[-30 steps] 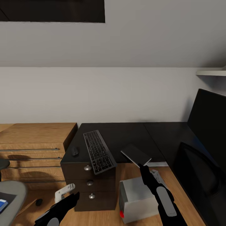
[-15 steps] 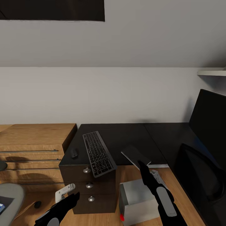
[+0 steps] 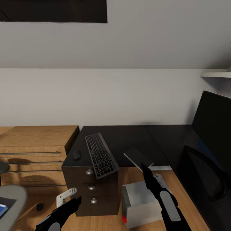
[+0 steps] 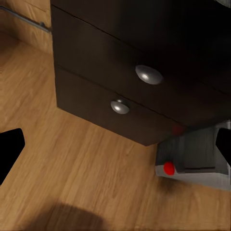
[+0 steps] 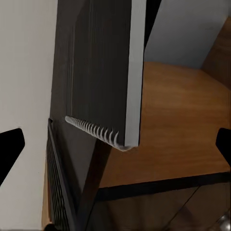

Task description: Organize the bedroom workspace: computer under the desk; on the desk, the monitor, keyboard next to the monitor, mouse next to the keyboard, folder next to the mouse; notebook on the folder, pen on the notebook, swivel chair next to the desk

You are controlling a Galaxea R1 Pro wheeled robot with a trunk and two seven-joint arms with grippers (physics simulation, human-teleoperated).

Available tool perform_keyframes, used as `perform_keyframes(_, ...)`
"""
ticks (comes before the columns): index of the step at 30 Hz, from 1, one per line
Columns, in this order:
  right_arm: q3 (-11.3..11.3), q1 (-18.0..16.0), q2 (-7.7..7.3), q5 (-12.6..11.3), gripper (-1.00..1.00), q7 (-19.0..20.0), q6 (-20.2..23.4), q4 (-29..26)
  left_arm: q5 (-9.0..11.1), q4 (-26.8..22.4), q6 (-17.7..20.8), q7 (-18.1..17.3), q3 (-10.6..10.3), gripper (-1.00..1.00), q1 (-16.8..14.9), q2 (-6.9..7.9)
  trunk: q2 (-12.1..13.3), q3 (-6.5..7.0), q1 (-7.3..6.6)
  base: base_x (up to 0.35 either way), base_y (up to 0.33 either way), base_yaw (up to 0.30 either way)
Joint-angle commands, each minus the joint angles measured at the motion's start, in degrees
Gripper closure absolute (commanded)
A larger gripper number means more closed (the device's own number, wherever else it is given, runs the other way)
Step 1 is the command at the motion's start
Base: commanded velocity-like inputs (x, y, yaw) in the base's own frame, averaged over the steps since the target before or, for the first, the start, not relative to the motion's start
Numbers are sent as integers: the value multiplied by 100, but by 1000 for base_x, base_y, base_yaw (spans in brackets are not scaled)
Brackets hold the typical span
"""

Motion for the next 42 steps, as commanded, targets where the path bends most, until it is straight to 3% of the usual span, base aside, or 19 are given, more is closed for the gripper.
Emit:
perform_keyframes(1, -26, -3, 7, -31, -100, 12, 41, -3, 56, -9, -1, 56, -11, -100, -2, 5, -3, -5, -3, -297, 0, 0)
perform_keyframes(23, -27, -3, 7, -28, -100, 21, 43, 21, 56, 2, -3, 59, -11, -100, -1, 5, -3, -5, -3, -329, 0, 0)
perform_keyframes(38, 69, -9, 16, -8, -100, 20, -76, 616, 50, 67, -42, 86, 9, -100, -1, 12, -3, -5, -3, -205, 0, 0)
perform_keyframes(42, 91, -11, 6, 16, -100, 30, -281, 798, 62, 329, -55, 94, 40, -100, -1, 15, 37, 13, -25, -21, 0, 0)
